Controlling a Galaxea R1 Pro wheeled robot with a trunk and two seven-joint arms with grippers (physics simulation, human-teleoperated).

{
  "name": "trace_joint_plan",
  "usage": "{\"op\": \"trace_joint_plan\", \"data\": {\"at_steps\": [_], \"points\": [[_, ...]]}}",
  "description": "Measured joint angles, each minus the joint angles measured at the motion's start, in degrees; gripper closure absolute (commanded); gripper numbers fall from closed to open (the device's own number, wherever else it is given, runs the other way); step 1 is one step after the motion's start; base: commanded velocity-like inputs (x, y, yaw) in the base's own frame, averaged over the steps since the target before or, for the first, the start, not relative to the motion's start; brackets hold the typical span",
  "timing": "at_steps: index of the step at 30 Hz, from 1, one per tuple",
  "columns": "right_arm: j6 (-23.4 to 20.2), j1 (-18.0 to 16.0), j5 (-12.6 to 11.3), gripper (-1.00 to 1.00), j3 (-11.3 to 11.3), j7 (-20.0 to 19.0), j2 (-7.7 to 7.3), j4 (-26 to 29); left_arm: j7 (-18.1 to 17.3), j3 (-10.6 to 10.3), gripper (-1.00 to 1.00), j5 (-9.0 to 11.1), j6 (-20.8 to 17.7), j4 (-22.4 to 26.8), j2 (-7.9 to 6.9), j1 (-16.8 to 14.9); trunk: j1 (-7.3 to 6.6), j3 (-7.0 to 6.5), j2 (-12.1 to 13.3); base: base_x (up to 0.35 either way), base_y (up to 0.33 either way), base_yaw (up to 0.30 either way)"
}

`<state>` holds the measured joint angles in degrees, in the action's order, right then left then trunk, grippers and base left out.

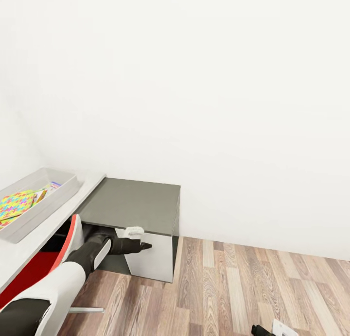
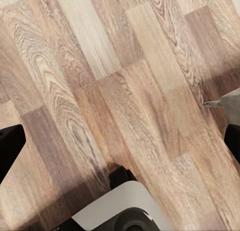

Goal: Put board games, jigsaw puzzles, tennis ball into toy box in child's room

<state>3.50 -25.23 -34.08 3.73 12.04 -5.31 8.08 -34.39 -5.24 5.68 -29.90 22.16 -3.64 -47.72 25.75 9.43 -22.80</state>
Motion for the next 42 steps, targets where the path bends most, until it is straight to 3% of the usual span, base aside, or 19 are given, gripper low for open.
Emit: {"op": "trace_joint_plan", "data": {"at_steps": [5, 15, 24, 31, 35, 42], "points": [[0.17, -0.02, -0.06, -1.0, -0.01, 0.05, 0.09, 0.0, 0.93, -0.03, -1.0, 0.01, 1.17, -0.14, 0.11, 0.36, 0.0, 0.0, 0.0, 0.0, 0.0, 0.0], [0.45, -0.02, -0.09, -1.0, 0.02, 0.07, 0.13, -0.28, 6.29, -0.1, -1.0, 0.03, 2.68, -3.46, 1.13, 0.89, 0.0, 0.0, 0.0, 0.0, 0.0, 0.0], [0.52, 0.02, -0.02, -1.0, 0.04, 0.08, 0.46, -0.68, 13.61, -0.15, -1.0, -0.26, 9.26, -10.74, 3.55, 2.14, 0.0, 0.01, 0.0, 0.0, 0.0, 0.0], [1.31, 0.01, -0.04, -1.0, 0.1, 0.09, 0.7, -1.72, 20.43, -0.28, -1.0, -0.37, 14.71, -13.09, 4.28, 6.6, 0.0, 0.01, 0.0, 0.0, 0.0, 0.0], [2.2, -0.01, -0.06, -1.0, 0.09, 0.09, 1.99, -2.85, 23.9, -0.31, -1.0, -0.41, 16.89, -13.29, 4.38, 9.54, 0.0, 0.01, 0.0, 0.0, 0.0, 0.0], [3.25, 0.2, -0.08, -1.0, 0.06, 0.07, 6.07, -6.85, 29.95, -0.53, -1.0, -0.45, 21.38, -13.4, 4.11, 16.58, 0.0, 0.02, -0.01, 0.0, 0.0, 0.0]]}}
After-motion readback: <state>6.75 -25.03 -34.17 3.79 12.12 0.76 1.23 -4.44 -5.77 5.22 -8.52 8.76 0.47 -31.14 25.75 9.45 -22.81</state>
